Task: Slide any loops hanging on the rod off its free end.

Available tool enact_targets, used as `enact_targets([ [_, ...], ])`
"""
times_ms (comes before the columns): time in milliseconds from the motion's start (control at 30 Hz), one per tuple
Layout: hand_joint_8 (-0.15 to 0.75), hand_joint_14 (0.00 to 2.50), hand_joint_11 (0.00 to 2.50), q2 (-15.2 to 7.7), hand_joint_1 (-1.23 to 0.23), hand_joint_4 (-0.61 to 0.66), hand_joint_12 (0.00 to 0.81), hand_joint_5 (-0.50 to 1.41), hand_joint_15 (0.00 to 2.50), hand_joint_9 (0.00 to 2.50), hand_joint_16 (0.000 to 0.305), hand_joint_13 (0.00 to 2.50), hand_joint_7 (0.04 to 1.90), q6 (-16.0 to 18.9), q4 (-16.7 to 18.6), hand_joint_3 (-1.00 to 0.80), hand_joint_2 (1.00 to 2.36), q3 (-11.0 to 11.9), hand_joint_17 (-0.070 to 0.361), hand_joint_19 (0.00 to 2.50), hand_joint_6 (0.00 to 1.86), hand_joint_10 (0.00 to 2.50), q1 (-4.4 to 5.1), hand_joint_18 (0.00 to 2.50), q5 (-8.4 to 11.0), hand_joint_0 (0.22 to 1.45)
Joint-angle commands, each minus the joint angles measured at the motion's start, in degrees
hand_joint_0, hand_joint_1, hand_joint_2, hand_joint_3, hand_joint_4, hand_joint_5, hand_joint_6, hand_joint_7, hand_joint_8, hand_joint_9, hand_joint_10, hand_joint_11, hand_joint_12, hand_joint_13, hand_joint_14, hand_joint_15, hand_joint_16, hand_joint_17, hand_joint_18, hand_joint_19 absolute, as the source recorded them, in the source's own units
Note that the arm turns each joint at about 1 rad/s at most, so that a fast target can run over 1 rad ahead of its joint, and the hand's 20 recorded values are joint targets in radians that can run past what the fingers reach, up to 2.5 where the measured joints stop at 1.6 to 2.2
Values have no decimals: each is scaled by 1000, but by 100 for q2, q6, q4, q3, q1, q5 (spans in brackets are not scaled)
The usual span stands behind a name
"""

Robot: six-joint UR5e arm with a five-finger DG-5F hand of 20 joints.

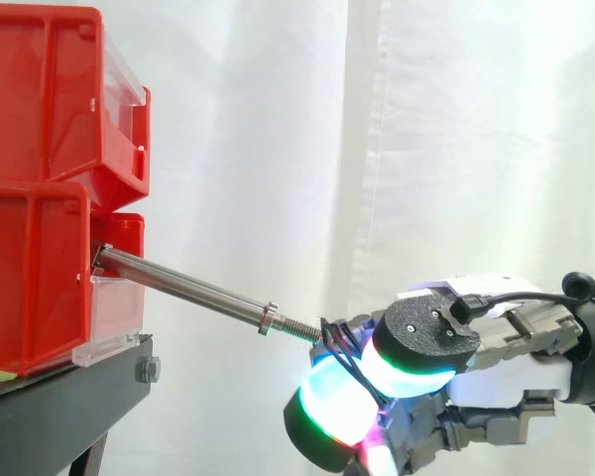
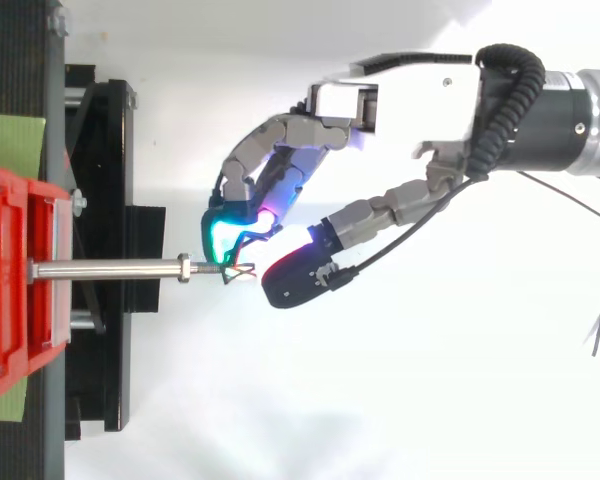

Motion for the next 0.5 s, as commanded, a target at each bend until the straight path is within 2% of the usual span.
enact_targets([
  [0,294,20,450,111,-607,155,382,-168,419,994,57,854,1031,91,-332,-236,1020,0,127,505,905,15,-6,619,31,587],
  [167,289,17,455,243,-672,127,376,-168,413,979,57,849,1049,162,-481,-197,1023,0,127,501,903,17,-15,625,75,612],
  [267,274,18,457,322,-728,79,364,-183,414,946,56,846,989,171,-727,-239,1022,-9,126,498,913,17,-15,633,92,649],
  [367,264,19,468,375,-772,85,356,-185,412,942,55,850,942,171,-991,-350,1014,0,123,476,916,16,-15,649,128,674],
  [467,267,18,492,454,-765,112,348,-169,412,1003,54,876,985,197,-1211,-470,1003,-9,121,494,911,17,-15,671,180,659],
])
